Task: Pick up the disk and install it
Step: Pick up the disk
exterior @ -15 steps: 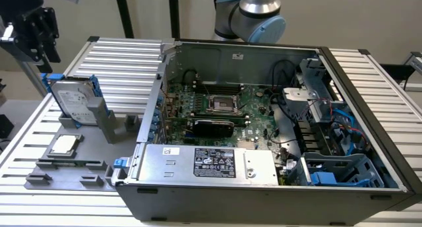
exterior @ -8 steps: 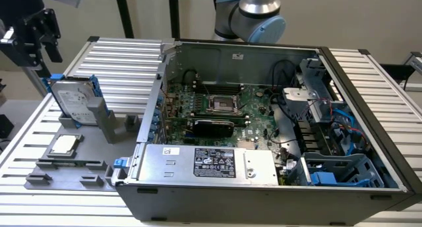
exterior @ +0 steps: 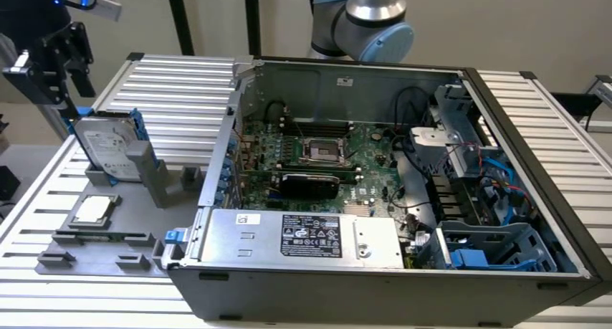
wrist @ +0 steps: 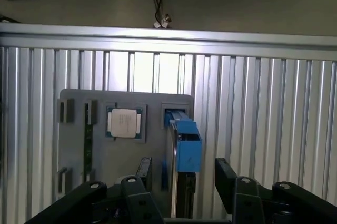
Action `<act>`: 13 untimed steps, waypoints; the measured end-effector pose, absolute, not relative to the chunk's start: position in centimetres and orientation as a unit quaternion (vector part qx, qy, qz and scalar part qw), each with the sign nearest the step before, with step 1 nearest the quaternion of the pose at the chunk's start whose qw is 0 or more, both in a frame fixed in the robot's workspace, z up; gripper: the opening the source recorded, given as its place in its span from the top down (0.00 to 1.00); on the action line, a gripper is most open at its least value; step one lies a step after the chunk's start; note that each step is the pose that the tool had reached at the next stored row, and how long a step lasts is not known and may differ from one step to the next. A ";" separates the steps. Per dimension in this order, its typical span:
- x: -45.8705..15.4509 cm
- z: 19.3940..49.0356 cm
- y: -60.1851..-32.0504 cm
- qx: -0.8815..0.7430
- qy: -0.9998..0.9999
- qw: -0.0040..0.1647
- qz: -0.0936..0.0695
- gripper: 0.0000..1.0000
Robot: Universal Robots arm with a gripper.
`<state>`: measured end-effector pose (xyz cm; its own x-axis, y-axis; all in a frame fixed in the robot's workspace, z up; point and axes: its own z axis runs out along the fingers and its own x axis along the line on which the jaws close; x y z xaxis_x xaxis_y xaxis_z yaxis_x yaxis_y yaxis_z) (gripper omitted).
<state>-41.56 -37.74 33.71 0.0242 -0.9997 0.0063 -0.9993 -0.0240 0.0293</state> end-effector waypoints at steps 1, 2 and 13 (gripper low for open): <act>-41.6 33.5 -37.7 0.714 -0.700 0.013 -0.008 0.40; -41.6 33.3 -37.6 0.711 -0.703 0.013 -0.008 0.40; -42.1 31.3 -37.4 0.693 -0.720 0.012 -0.008 0.40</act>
<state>-42.15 -37.39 31.34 -0.0384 -0.9992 0.0062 -0.9988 0.0385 0.0293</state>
